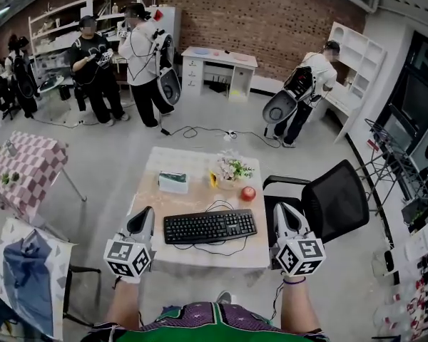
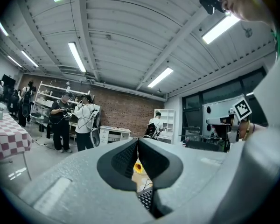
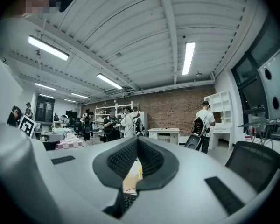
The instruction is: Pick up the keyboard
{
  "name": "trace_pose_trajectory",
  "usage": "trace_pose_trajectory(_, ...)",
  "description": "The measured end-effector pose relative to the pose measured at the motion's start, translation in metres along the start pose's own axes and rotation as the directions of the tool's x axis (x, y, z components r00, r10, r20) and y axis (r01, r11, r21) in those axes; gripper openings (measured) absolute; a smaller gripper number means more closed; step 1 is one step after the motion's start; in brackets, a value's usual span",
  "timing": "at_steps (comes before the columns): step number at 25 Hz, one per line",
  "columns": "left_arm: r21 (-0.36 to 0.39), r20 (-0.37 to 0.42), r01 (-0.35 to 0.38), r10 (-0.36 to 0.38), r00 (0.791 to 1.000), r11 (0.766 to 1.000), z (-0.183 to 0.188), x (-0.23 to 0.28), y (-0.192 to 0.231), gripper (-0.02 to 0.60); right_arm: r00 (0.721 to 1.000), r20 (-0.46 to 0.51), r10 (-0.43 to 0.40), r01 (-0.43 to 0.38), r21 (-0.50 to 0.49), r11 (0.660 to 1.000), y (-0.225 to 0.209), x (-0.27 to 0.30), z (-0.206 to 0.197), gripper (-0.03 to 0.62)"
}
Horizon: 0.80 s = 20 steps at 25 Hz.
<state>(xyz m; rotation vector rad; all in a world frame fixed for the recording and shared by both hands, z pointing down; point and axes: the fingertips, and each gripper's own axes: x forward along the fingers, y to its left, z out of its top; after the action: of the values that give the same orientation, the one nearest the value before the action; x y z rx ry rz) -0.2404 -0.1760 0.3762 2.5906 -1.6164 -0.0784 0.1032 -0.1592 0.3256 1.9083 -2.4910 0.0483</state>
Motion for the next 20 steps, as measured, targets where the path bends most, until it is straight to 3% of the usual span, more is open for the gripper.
trace_pose_trajectory(11,0.016,0.029,-0.108,0.108,0.994,0.994,0.016,0.052,-0.026,0.018,0.994,0.025,0.108,-0.109,0.005,0.994,-0.06,0.055,0.006,0.0)
trace_pose_trajectory(20,0.047,0.014,-0.108,0.108,0.994,0.993,0.015,0.091,-0.034,0.018,0.99,0.019,0.141,-0.142,0.009,0.99,-0.091,0.093,-0.007,0.0)
